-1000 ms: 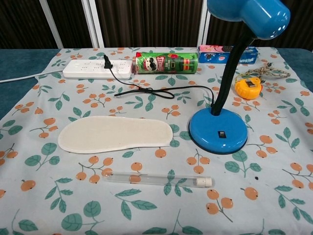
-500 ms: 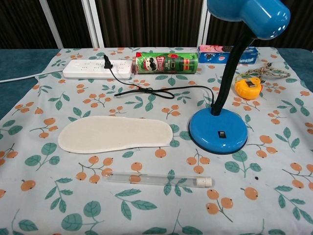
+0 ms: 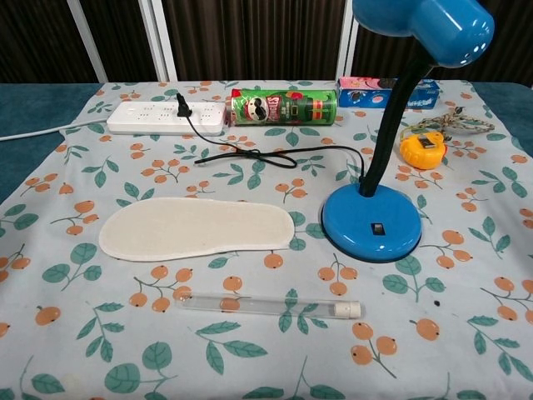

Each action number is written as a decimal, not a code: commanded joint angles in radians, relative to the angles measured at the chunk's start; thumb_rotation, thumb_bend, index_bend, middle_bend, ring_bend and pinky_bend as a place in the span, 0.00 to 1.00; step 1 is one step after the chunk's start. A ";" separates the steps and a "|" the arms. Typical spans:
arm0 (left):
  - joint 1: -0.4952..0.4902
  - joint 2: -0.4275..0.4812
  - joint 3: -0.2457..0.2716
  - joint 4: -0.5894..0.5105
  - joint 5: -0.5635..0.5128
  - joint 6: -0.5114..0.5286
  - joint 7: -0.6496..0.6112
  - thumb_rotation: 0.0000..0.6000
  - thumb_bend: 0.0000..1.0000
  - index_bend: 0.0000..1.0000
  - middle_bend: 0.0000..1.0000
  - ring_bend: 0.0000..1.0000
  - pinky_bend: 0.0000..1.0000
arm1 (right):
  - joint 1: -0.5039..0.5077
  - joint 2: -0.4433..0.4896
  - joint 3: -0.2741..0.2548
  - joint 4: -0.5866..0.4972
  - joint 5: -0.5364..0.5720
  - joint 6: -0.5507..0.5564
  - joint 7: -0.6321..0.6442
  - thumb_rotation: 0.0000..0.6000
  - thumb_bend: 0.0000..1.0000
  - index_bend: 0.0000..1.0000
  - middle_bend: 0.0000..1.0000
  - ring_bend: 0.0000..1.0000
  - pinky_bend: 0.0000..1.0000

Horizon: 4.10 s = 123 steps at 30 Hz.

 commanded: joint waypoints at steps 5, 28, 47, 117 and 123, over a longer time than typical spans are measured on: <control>-0.001 0.002 0.002 -0.002 -0.002 -0.006 0.000 1.00 0.25 0.10 0.00 0.00 0.14 | 0.096 0.009 0.005 -0.054 0.015 -0.154 -0.048 1.00 0.19 0.04 0.36 0.43 0.28; -0.004 0.007 0.001 -0.004 -0.012 -0.019 -0.009 1.00 0.25 0.10 0.00 0.00 0.14 | 0.311 -0.230 0.021 -0.053 0.234 -0.430 -0.257 1.00 0.35 0.04 0.68 0.74 0.64; -0.004 0.007 -0.002 -0.005 -0.018 -0.019 -0.010 1.00 0.25 0.10 0.00 0.00 0.14 | 0.384 -0.296 0.015 -0.029 0.352 -0.466 -0.307 1.00 0.36 0.04 0.68 0.74 0.79; -0.004 0.012 -0.002 -0.007 -0.026 -0.023 -0.011 1.00 0.25 0.10 0.00 0.00 0.14 | 0.489 -0.244 0.000 -0.101 0.456 -0.404 -0.304 1.00 0.36 0.04 0.64 0.69 1.00; -0.003 0.012 -0.001 -0.008 -0.025 -0.021 -0.008 1.00 0.25 0.10 0.00 0.00 0.15 | 0.442 -0.124 0.028 -0.194 0.399 -0.302 -0.247 1.00 0.36 0.04 0.60 0.65 1.00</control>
